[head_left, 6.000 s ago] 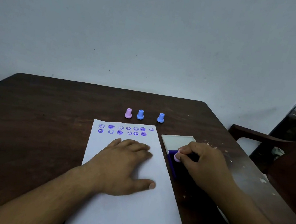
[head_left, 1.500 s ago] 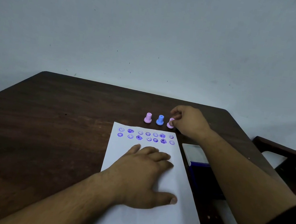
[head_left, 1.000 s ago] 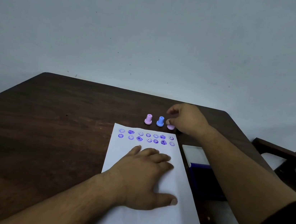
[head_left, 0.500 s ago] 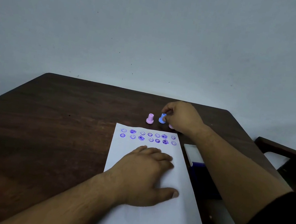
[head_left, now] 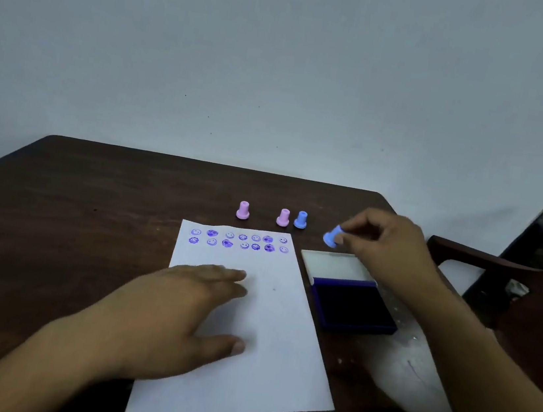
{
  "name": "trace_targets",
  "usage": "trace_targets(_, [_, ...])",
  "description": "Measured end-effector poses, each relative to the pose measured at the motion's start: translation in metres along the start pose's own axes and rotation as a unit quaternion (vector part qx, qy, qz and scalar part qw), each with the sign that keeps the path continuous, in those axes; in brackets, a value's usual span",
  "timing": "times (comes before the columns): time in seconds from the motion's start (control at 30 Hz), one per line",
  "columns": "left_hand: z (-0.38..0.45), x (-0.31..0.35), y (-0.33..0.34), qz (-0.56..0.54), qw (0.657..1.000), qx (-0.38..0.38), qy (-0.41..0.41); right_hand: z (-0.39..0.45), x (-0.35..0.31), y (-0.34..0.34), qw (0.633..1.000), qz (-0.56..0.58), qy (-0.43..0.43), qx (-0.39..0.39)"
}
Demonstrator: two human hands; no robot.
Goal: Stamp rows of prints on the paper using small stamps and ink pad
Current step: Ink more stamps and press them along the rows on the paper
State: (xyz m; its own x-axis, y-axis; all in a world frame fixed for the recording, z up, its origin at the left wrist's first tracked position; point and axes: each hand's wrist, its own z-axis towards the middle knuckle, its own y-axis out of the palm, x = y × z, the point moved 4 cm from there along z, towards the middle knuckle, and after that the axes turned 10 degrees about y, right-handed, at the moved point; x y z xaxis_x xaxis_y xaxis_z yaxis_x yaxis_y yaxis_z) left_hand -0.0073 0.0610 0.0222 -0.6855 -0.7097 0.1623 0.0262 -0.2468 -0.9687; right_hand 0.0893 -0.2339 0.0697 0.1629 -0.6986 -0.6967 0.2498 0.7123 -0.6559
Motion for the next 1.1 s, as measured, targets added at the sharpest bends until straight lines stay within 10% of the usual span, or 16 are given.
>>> trace_targets(1.1, [-0.071,-0.005,0.033,-0.091,0.99,0.089,-0.062,-0.059,0.038,0.024,0.992,-0.123,-0.017,-0.035])
